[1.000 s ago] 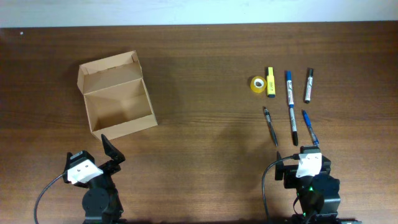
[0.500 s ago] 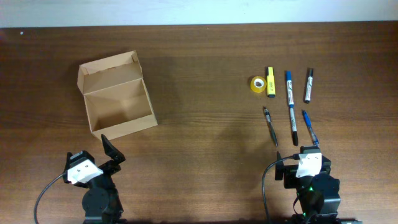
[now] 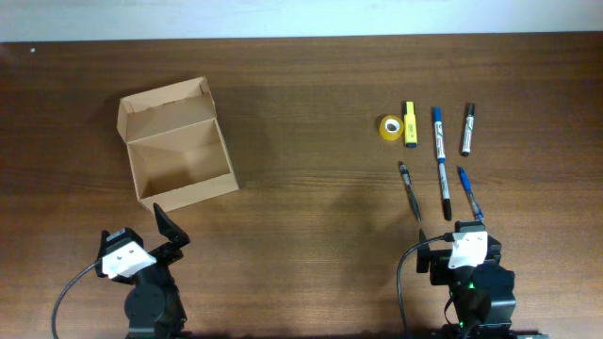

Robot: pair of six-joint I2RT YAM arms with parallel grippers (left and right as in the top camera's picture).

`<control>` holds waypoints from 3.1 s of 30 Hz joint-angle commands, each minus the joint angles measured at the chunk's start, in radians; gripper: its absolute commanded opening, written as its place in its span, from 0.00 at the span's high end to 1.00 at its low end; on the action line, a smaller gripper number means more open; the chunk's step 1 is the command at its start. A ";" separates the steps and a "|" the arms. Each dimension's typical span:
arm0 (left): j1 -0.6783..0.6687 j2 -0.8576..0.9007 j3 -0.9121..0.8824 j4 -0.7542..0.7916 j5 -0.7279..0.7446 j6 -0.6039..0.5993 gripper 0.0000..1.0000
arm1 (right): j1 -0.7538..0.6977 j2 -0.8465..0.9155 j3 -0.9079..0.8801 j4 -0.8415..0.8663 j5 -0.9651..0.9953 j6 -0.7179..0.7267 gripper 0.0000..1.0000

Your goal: Pack container

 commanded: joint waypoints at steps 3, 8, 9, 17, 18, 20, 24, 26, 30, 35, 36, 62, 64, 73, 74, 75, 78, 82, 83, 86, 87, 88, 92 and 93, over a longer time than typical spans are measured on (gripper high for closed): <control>0.006 -0.008 -0.003 -0.005 -0.007 0.010 0.00 | -0.007 -0.012 -0.008 0.001 -0.006 0.008 0.01; 0.006 -0.008 -0.003 -0.004 -0.007 0.010 0.00 | -0.007 -0.012 -0.008 0.001 -0.006 0.008 0.01; 0.006 -0.008 -0.003 -0.005 -0.007 0.010 0.00 | -0.007 -0.012 -0.008 0.001 -0.006 0.008 0.01; 0.006 -0.008 -0.003 -0.001 0.002 0.009 0.00 | -0.007 -0.012 -0.008 0.001 -0.006 0.008 0.01; 0.006 -0.008 -0.003 0.000 0.023 0.009 0.00 | -0.007 -0.012 -0.008 0.001 -0.006 0.008 0.01; 0.006 -0.008 0.000 -0.001 0.134 0.009 0.00 | -0.007 -0.012 -0.008 0.001 -0.006 0.008 0.01; 0.006 -0.008 0.000 -0.040 0.404 0.009 0.00 | -0.007 -0.012 -0.008 0.001 -0.006 0.008 0.01; 0.006 0.008 0.006 -0.050 0.517 -0.006 0.00 | -0.007 -0.012 -0.008 0.001 -0.006 0.008 0.01; 0.006 0.060 0.042 -0.099 0.578 -0.106 0.00 | -0.007 -0.012 -0.008 0.001 -0.006 0.008 0.01; 0.006 0.206 0.161 -0.065 0.577 -0.153 0.00 | -0.007 -0.012 -0.008 0.001 -0.006 0.008 0.01; 0.006 0.256 0.204 -0.048 0.575 -0.153 0.00 | -0.007 -0.012 -0.008 0.001 -0.006 0.008 0.01; -0.059 1.620 1.674 -0.905 0.732 -0.167 0.00 | -0.007 -0.012 -0.008 0.001 -0.006 0.008 0.01; -0.098 1.656 1.674 -0.925 0.641 -0.172 0.00 | -0.007 -0.012 -0.008 0.001 -0.006 0.008 0.01; -0.212 1.831 1.674 -1.026 0.408 -0.470 0.11 | -0.007 -0.012 -0.008 0.001 -0.006 0.008 0.01; -0.212 1.851 1.674 -1.029 0.407 -0.480 0.11 | -0.007 -0.012 -0.008 0.001 -0.006 0.008 0.01; -0.212 1.864 1.674 -1.034 0.404 -0.496 0.11 | -0.007 -0.012 -0.008 0.001 -0.006 0.008 0.01; -0.211 1.902 1.674 -1.038 0.380 -0.536 0.20 | -0.007 -0.012 -0.008 0.001 -0.006 0.008 0.01; -0.208 1.941 1.674 -1.036 0.338 -0.543 0.22 | -0.007 -0.012 -0.008 0.001 -0.006 0.008 0.01; -0.208 1.953 1.674 -1.036 0.338 -0.543 0.24 | -0.007 -0.012 -0.008 0.001 -0.006 0.008 0.01; -0.206 1.992 1.674 -1.036 0.341 -0.542 0.25 | -0.007 -0.012 -0.008 0.001 -0.006 0.008 0.01; -0.206 2.007 1.674 -1.036 0.341 -0.542 0.26 | -0.007 -0.012 -0.008 0.001 -0.006 0.008 0.01; -0.206 2.022 1.674 -1.037 0.341 -0.537 0.28 | -0.007 -0.012 -0.008 0.001 -0.006 0.008 0.01; -0.204 2.071 1.674 -1.036 0.352 -0.519 0.40 | -0.007 -0.012 -0.008 0.001 -0.006 0.008 0.01; -0.203 2.082 1.674 -1.036 0.354 -0.515 0.49 | -0.007 -0.012 -0.008 0.001 -0.006 0.008 0.01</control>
